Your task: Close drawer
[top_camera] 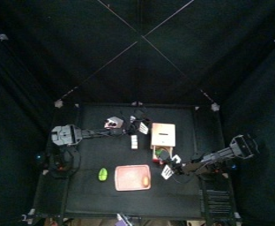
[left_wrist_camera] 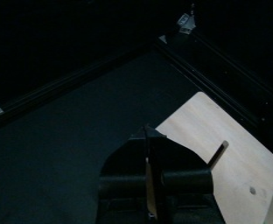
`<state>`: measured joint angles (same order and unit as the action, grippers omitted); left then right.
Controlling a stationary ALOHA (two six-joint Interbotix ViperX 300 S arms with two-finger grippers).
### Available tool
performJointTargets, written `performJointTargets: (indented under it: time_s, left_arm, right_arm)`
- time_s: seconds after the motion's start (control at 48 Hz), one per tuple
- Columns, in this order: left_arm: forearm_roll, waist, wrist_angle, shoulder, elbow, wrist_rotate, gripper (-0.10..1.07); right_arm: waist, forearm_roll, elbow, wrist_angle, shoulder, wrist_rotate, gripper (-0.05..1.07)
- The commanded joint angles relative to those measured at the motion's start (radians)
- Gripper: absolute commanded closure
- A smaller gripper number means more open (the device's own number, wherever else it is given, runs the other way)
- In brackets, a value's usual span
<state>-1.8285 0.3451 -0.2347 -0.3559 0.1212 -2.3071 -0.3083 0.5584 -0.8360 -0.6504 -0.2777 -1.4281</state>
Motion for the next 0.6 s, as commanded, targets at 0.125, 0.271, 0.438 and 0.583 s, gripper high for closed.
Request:
performJointTargets:
  time_s: [0.125,0.271,0.438,0.583]
  left_arm:
    - [0.034,0.023,0.021,-0.035,-0.098,0.0,0.68]
    - [0.054,0.025,0.043,-0.072,-0.135,0.002,0.68]
    - [0.069,0.025,0.063,-0.095,-0.147,0.002,0.68]
    - [0.075,0.025,0.064,-0.106,-0.143,0.002,0.68]
  right_arm:
    - [0.005,0.003,0.005,0.003,-0.011,0.003,0.77]
    - [0.006,0.003,-0.003,0.002,-0.011,0.003,0.77]
    - [0.008,0.003,-0.006,0.003,-0.009,0.003,0.77]
    - [0.017,0.005,-0.005,0.003,-0.009,0.003,0.77]
